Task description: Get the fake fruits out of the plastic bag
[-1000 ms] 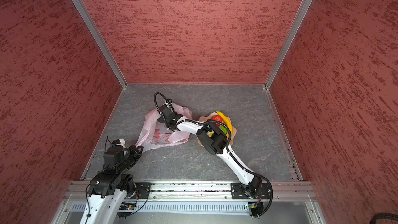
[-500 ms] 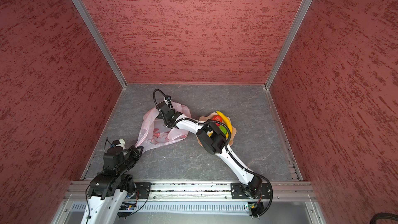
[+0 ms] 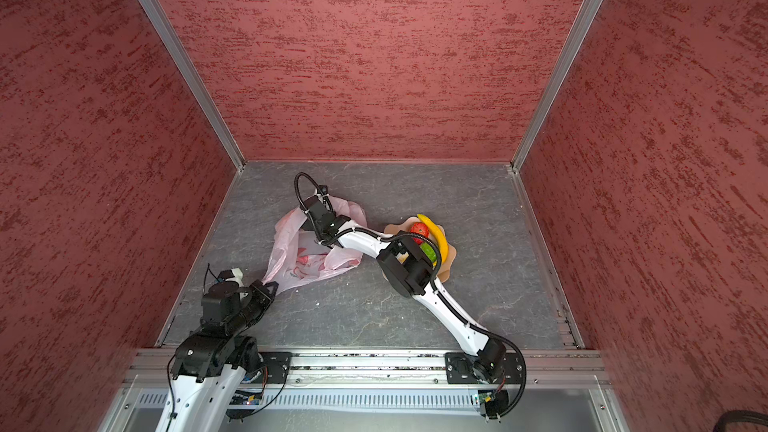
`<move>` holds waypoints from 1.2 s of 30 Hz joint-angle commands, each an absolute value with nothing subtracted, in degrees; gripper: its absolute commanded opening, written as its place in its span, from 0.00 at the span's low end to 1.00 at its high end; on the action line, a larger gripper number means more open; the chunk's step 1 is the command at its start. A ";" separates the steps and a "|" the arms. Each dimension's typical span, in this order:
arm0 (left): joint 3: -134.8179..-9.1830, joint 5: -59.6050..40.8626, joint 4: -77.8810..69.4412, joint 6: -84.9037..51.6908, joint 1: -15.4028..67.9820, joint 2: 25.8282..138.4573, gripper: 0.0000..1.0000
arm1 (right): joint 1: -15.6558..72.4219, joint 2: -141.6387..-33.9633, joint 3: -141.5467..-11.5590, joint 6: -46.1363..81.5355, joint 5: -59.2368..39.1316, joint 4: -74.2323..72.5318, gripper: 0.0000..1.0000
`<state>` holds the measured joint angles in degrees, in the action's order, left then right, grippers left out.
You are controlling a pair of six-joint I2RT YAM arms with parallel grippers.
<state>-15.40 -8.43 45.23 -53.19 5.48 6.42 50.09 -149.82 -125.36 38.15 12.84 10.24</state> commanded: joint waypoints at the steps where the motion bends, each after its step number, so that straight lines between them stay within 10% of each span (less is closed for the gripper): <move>1: -15.27 -8.73 44.20 -53.27 5.78 6.26 0.00 | 49.39 -151.34 -127.88 38.39 13.09 12.16 0.68; 23: -17.16 -7.29 43.95 -52.29 5.54 6.68 0.00 | 49.05 -151.88 -128.54 38.50 12.44 13.84 0.36; 36: -22.19 -11.06 43.00 -52.86 5.10 9.70 0.00 | 49.06 -151.70 -128.50 38.28 13.07 15.49 0.73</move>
